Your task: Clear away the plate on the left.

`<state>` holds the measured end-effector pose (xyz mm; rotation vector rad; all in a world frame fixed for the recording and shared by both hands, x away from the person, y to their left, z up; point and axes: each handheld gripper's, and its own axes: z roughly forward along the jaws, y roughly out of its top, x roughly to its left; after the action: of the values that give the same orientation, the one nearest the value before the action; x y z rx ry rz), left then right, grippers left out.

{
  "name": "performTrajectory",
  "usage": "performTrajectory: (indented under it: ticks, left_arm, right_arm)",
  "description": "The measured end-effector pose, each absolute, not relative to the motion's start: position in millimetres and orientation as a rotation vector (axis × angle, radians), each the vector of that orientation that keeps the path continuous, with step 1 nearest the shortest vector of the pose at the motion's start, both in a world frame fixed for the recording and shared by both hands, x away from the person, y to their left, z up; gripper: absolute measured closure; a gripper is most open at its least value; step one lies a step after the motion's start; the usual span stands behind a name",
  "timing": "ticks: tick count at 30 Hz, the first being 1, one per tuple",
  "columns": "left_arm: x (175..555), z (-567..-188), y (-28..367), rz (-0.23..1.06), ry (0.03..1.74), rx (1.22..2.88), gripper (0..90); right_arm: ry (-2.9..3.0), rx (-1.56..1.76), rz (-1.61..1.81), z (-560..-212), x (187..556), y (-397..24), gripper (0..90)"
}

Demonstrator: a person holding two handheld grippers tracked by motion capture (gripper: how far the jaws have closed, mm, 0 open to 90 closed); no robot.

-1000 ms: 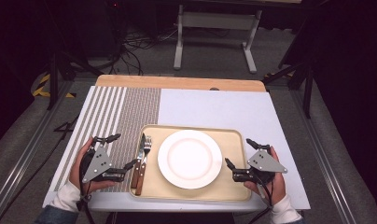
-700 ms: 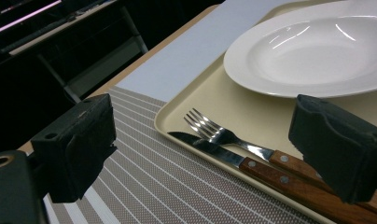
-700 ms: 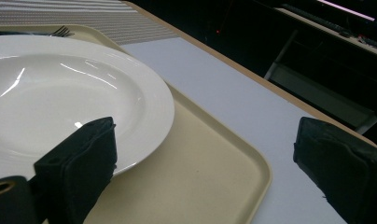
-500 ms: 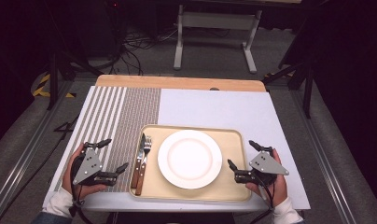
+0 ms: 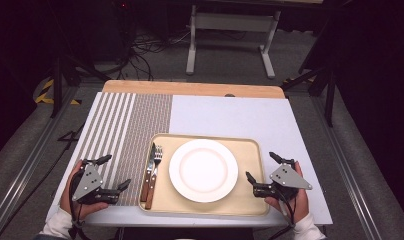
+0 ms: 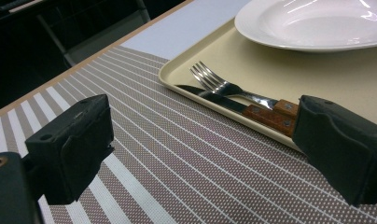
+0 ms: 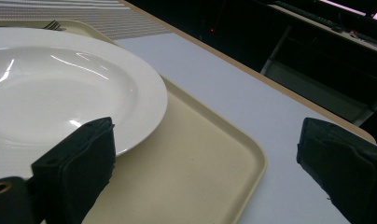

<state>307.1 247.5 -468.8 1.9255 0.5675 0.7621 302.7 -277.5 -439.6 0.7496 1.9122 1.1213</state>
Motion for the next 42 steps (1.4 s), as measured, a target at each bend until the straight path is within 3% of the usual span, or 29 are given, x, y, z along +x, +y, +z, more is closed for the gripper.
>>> performTrajectory:
  ticks: [42]
  left_arm:
    - [309.8, -470.8, 242.5, 0.761, 0.548, 1.946, 5.6]
  right_arm:
    - [1.898, 0.759, 1.107, -440.4, 302.7, -277.8, 5.7]
